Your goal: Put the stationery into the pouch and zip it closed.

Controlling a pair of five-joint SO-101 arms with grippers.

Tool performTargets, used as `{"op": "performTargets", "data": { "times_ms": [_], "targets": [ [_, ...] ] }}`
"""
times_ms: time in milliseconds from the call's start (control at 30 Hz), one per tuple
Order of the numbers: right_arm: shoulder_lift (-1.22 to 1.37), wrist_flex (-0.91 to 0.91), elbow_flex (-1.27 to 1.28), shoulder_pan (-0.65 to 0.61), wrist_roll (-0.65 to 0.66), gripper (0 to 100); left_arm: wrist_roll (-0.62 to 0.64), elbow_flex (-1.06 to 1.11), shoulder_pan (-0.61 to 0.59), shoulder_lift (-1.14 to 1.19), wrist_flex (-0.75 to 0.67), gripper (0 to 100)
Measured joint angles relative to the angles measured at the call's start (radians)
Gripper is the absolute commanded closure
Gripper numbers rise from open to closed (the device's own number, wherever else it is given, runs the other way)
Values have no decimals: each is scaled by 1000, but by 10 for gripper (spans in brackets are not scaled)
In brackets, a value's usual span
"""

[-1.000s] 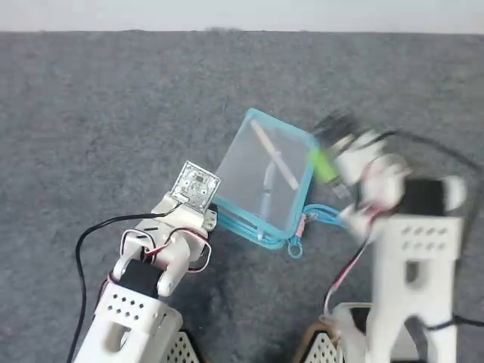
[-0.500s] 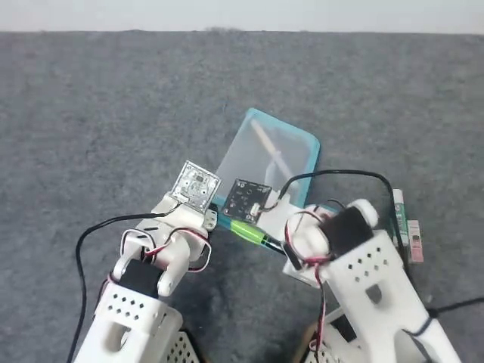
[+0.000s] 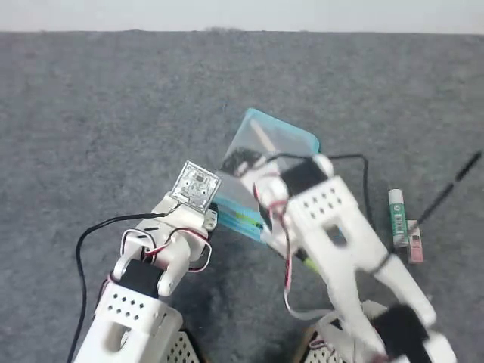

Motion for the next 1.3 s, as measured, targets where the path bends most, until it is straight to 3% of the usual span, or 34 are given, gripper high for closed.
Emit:
{"op": "performTargets", "data": {
  "times_ms": [500,667,867,1300],
  "targets": [
    [669,68,-723,138,-235,990,11,-2,-8,0,-9,989],
    [686,68,-775,144,-250,972,11,-2,-8,0,-18,989],
    [686,68,-778,146,-250,837,11,-2,-8,0,-18,989],
    [471,68,-778,110,-227,833,11,32,-8,-3,-66,989]
  ]
}}
